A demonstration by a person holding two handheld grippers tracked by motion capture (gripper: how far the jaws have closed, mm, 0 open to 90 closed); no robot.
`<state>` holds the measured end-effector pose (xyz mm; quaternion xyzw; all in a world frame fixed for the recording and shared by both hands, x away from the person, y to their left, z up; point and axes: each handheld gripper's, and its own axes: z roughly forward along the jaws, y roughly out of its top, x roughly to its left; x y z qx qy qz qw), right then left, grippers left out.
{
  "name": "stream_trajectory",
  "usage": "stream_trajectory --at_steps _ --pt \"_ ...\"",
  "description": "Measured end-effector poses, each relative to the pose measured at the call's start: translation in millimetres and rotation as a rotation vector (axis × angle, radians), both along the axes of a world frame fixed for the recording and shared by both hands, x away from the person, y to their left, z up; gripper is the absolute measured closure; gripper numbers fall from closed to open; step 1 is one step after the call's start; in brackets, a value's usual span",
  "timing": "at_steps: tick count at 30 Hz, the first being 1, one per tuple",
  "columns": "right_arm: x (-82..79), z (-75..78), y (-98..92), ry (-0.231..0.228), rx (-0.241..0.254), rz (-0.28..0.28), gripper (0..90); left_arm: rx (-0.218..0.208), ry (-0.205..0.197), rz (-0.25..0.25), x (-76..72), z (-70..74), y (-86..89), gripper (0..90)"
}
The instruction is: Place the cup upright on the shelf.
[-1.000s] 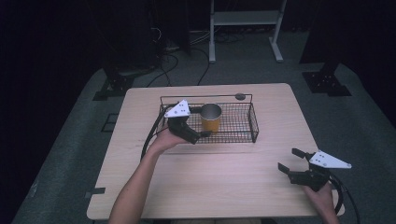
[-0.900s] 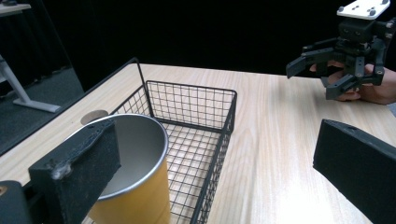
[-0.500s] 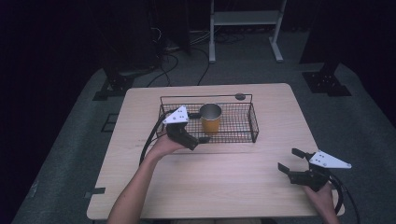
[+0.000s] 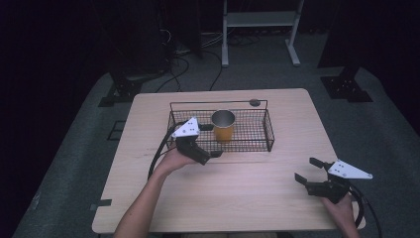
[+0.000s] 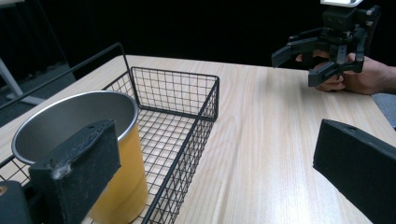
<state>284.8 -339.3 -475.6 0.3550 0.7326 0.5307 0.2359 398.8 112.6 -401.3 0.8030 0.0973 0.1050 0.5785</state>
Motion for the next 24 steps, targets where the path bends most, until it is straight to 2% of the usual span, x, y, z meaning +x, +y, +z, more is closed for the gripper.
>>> stream_trajectory --at_steps 10,13,20,24 --pt "0.0 0.0 0.2 0.000 -0.002 0.001 12.7 0.010 0.001 -0.008 -9.8 -3.0 1.8 0.0" --pt "0.0 -0.1 0.2 0.000 -0.002 0.001 12.7 -0.003 -0.010 -0.008 -14.6 -3.3 3.2 0.0" --pt "0.0 -0.1 0.3 0.000 -0.003 0.000 12.7 0.004 0.001 -0.017 -21.4 -7.2 4.6 0.0" --pt "-0.1 -0.1 0.3 0.000 -0.003 0.000 12.7 -0.004 -0.010 -0.017 -26.0 -8.5 6.3 0.0"
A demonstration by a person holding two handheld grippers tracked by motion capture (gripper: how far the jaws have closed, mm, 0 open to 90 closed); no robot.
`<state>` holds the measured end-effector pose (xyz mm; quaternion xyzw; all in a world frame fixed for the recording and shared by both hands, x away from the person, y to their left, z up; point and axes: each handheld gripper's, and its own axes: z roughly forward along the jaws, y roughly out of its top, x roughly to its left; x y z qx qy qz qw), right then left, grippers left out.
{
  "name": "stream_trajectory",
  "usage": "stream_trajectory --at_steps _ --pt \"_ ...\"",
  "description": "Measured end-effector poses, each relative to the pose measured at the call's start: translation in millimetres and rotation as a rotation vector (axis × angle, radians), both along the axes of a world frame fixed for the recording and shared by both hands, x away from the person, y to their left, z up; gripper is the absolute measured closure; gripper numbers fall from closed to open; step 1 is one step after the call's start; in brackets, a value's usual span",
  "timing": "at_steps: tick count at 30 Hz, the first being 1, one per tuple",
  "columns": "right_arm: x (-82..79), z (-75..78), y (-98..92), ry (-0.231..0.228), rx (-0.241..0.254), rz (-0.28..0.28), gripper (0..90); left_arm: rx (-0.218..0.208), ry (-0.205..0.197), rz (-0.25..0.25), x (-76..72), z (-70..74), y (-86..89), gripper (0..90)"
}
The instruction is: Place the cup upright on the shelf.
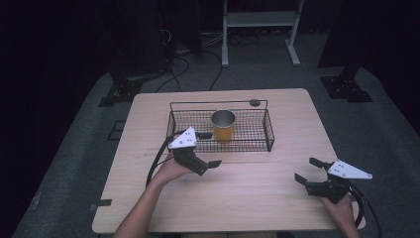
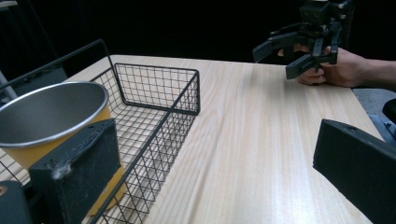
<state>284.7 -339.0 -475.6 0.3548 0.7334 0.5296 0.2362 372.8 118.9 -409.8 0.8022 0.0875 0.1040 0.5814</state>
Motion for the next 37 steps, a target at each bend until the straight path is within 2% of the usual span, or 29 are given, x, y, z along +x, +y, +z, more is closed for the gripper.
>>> stream_trajectory --at_steps 8,14,29,31,37 --pt "0.0 0.0 0.1 0.001 -0.001 0.000 12.7 0.005 0.003 -0.006 -7.0 -2.5 2.0 0.0" --pt "-0.1 0.0 0.4 0.001 -0.003 -0.001 12.7 -0.012 -0.009 -0.010 -15.1 -2.7 3.6 0.0" --pt "0.2 0.0 -0.2 0.001 0.000 -0.003 12.7 0.002 -0.005 -0.020 -25.6 -3.1 7.6 0.0" --pt "0.1 0.0 -0.2 0.001 -0.001 -0.002 12.7 -0.006 -0.014 -0.020 -28.8 -4.2 7.6 0.0" --pt "-0.1 0.1 -0.4 -0.003 0.000 0.000 12.7 0.008 -0.002 -0.026 -36.4 -11.4 7.6 0.0"
